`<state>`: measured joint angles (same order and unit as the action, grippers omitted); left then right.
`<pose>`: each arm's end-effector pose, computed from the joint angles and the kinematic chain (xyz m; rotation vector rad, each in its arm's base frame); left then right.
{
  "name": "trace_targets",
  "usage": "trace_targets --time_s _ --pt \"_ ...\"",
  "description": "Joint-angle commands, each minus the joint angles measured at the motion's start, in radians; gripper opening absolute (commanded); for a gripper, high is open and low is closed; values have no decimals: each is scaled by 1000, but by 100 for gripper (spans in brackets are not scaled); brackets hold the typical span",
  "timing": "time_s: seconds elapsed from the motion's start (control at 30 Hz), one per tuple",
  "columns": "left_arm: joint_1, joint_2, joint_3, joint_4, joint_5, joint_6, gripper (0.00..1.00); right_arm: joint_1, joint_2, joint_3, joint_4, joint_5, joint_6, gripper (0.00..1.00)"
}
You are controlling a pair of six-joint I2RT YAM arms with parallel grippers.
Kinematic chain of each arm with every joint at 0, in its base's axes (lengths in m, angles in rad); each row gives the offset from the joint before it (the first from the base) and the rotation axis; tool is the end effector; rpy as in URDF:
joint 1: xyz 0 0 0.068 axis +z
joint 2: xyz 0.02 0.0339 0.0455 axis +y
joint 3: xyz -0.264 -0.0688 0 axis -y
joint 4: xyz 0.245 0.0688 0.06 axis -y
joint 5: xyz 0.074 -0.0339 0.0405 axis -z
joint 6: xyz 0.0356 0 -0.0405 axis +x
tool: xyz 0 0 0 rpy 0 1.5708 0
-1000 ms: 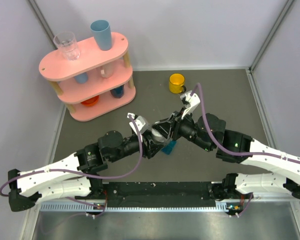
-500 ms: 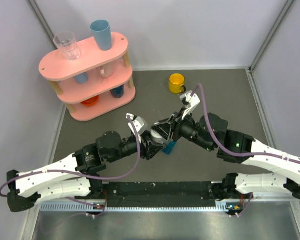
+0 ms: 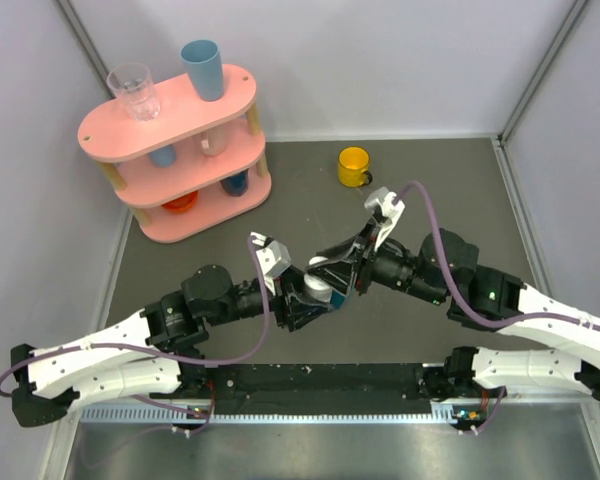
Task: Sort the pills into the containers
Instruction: Unscrew the lid of the pill bottle.
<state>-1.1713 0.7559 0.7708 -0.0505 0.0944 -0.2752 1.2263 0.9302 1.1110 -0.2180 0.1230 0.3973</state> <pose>0.0674 -0.1684 0.3543 0.8254 1.5341 -1.1730 0.0722 0.1884 0.4242 -0.6034 1.6265 1.1371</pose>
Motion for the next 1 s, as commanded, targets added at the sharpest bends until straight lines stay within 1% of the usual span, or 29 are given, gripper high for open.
trace_targets --time_s 0.0,0.23,0.47,0.6,0.77,0.97 --pt "10 -26 -18 184 178 -33 0 9 -28 -17 55 -189 -61 0" --pt "10 -20 -19 233 327 -35 0 9 -51 -23 97 -368 -89 0" --pt "12 -6 -7 251 456 -24 0 9 -85 -28 120 -486 -110 0" --pt "10 6 -2 258 498 -25 0 9 -96 -22 118 -552 -115 0" --pt "12 13 1 264 536 -21 0 9 -94 -23 131 -598 -115 0" --pt "12 25 12 270 582 -18 0 9 -88 -37 199 -675 -100 0"
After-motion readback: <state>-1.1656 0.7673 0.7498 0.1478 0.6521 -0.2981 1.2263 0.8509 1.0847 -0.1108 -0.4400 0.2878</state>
